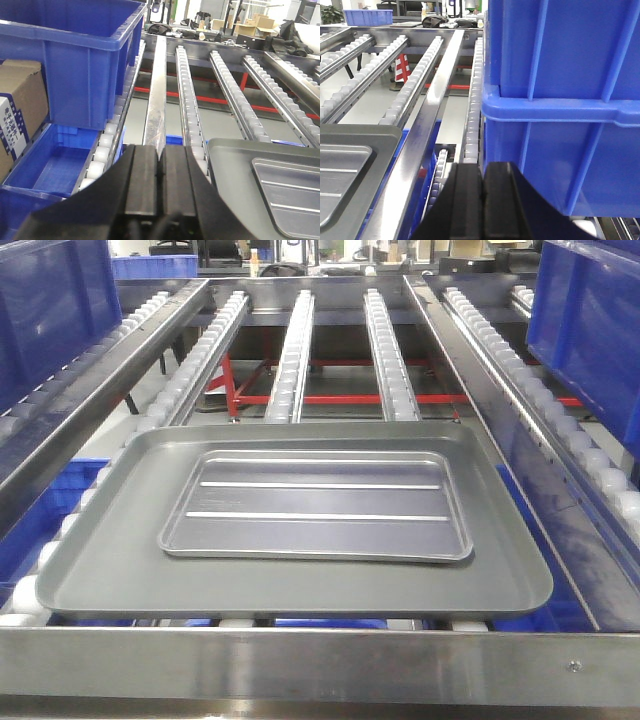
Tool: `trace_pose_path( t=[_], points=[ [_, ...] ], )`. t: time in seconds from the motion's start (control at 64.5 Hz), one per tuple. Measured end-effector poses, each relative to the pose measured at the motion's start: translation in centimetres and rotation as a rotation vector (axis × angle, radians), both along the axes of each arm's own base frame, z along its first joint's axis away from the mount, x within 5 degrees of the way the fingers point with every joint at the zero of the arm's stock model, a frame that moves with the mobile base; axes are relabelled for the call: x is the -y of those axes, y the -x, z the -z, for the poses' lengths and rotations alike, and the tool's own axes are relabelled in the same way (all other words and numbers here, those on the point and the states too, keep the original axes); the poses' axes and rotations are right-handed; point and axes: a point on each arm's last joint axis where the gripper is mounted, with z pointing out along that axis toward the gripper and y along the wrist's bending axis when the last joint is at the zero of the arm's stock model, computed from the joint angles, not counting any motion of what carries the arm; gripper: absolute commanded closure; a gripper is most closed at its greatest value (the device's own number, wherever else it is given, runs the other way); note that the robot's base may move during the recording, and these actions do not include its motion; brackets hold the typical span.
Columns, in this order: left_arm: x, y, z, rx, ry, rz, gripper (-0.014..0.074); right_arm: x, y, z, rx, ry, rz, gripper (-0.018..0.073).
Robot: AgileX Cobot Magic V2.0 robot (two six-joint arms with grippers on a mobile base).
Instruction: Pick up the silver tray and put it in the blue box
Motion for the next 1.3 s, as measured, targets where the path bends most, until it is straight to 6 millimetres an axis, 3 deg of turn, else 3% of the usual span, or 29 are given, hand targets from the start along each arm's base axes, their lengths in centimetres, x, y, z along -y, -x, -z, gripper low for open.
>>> trace_pose_path(
  t=[0.651, 0.821, 0.93, 1.116, 1.193, 1.301],
  points=[
    [0.0, 0.0, 0.0, 0.003, 0.000, 0.000, 0.0700, 0.0, 0.0, 0.0, 0.000, 0.000, 0.000, 0.0505],
    [0.0, 0.1, -0.7, 0.067, 0.006, 0.001, 0.0700, 0.0, 0.1, -0.8, 0.089, 0.004, 0.005, 0.0504],
    [0.0, 0.6, -3.1, 0.100, 0.009, 0.000, 0.0700, 0.0, 0.4, -2.7, 0.122, -0.009, 0.002, 0.0504],
    [-0.1, 1.6, -10.9, 0.059, 0.005, 0.007, 0.0696, -0.2, 1.2, -9.2, 0.090, -0.025, -0.023, 0.0466],
    [0.0, 0.8, -13.3, -0.025, -0.003, 0.026, 0.0650, -0.3, 0.2, -11.0, 0.003, -0.029, -0.054, 0.0359],
    [0.7, -1.5, -15.2, -0.153, -0.023, 0.080, 0.0491, -0.9, -2.0, -12.6, -0.126, -0.029, -0.126, 0.0179]
  ],
)
